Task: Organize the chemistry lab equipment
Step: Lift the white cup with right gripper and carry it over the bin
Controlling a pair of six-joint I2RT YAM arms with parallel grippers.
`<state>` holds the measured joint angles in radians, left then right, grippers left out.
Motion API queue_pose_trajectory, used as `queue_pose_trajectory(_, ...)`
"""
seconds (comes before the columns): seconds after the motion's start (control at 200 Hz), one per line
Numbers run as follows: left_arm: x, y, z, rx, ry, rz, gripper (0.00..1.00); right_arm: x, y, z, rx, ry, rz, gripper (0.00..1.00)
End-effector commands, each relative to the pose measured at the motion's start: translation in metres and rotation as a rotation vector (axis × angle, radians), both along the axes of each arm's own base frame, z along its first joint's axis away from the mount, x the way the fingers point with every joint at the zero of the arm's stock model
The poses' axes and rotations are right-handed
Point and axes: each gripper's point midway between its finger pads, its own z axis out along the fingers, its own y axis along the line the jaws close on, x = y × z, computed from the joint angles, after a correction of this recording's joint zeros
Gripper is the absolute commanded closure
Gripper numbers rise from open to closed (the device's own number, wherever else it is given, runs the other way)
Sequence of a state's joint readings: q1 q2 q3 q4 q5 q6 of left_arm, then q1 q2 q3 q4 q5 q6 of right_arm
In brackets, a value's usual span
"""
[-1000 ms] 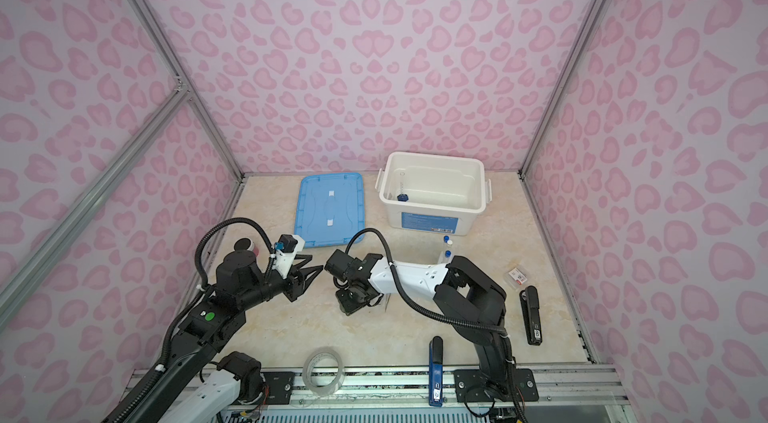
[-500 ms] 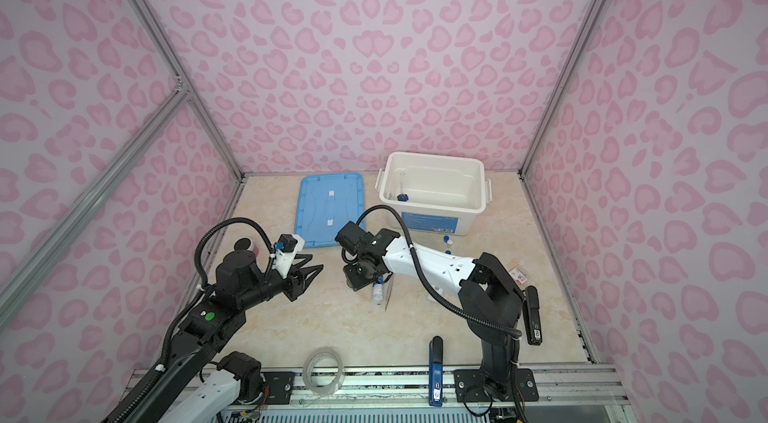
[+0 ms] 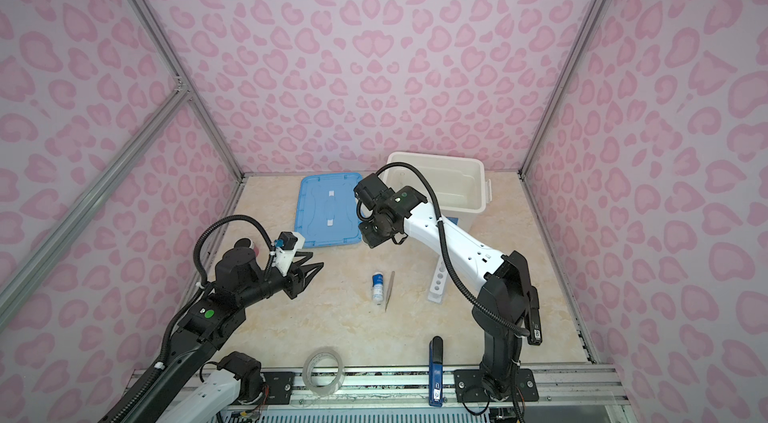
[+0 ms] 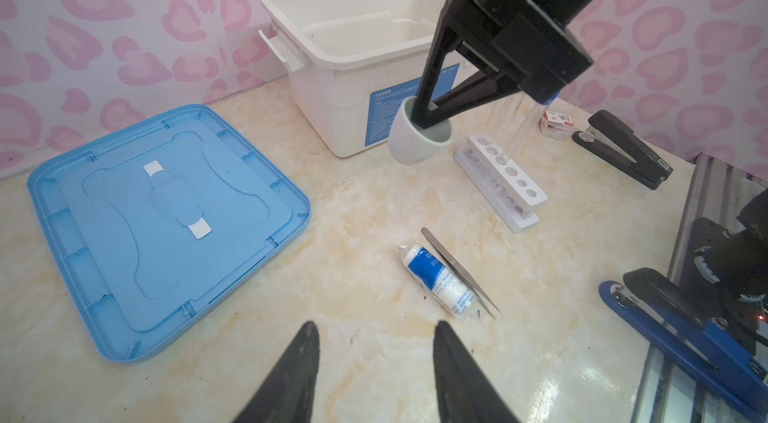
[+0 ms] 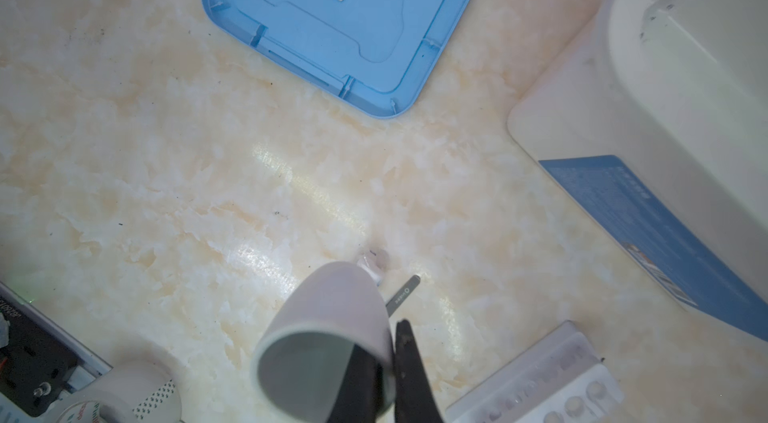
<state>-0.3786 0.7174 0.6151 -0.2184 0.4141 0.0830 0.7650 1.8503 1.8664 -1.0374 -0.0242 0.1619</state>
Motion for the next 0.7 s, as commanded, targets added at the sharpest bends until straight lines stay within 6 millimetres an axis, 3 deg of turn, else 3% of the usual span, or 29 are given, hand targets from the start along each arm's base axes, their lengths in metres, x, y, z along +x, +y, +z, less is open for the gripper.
queue_pose_trajectory(0.0, 0.001, -0.005, 0.007, -0.006, -0.015, -0.030, 0.53, 0.013, -0.020, 0.009, -0.093, -0.044, -0.014, 0.97)
queue_pose_trajectory(0.19, 0.004, -0.007, 0.010, -0.013, -0.003, -0.032, 0.53, 0.049, -0.043, 0.039, -0.097, -0.124, -0.080, 0.97)
queue_pose_trajectory(0.36, 0.007, -0.010, 0.013, -0.023, 0.005, -0.034, 0.53, 0.091, -0.073, 0.054, -0.060, -0.174, -0.161, 0.97)
queue_pose_trajectory(0.54, 0.010, -0.012, 0.015, -0.027, 0.012, -0.034, 0.53, 0.132, -0.105, 0.049, -0.059, -0.166, -0.232, 0.97)
queue_pose_trajectory(0.695, 0.012, -0.013, 0.013, -0.023, 0.022, -0.028, 0.53, 0.159, -0.116, 0.036, -0.036, -0.134, -0.235, 0.97)
